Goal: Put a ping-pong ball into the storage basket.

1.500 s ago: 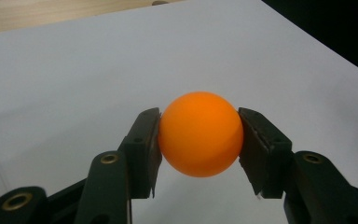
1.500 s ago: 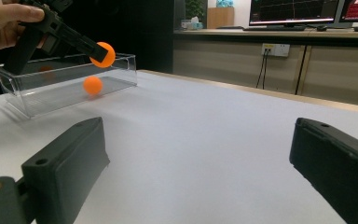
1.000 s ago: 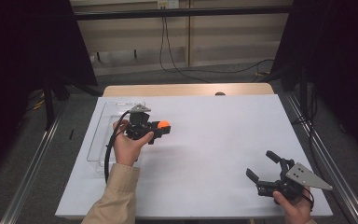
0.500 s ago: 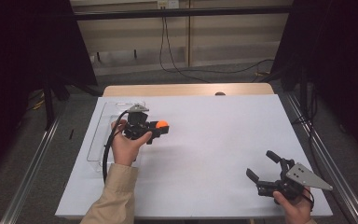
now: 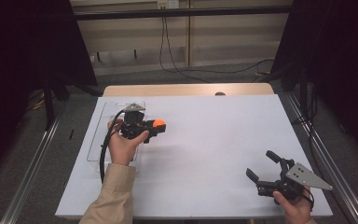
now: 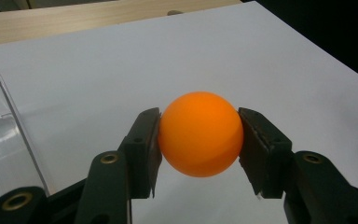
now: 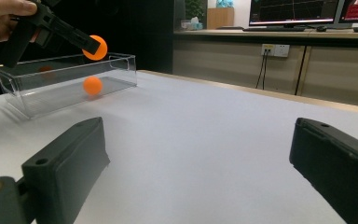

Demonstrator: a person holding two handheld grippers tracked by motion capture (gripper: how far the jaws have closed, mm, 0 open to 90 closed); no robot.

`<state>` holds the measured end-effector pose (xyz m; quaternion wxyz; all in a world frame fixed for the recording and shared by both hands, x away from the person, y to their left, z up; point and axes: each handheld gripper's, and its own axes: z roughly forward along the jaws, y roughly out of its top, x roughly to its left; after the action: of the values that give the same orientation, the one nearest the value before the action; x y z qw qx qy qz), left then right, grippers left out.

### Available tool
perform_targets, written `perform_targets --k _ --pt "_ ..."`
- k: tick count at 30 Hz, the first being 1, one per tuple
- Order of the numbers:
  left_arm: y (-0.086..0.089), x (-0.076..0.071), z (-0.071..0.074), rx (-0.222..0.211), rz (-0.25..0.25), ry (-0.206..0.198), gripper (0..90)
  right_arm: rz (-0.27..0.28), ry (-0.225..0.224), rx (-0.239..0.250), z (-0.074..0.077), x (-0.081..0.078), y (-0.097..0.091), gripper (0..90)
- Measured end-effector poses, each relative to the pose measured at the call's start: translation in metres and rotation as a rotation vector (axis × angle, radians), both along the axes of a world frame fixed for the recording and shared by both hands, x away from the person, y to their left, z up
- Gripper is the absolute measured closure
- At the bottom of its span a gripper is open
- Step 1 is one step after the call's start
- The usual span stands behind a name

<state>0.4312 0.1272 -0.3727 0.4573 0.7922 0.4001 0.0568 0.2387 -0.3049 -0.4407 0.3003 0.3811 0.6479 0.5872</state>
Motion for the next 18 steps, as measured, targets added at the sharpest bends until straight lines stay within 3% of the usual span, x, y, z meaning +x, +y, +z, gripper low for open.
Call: perform_targets --k 18 --pt "0.0087 0.0005 0.0047 -0.007 0.021 -0.005 51.0 0.000 0.000 -0.001 -0.0001 0.0002 0.0002 3.4"
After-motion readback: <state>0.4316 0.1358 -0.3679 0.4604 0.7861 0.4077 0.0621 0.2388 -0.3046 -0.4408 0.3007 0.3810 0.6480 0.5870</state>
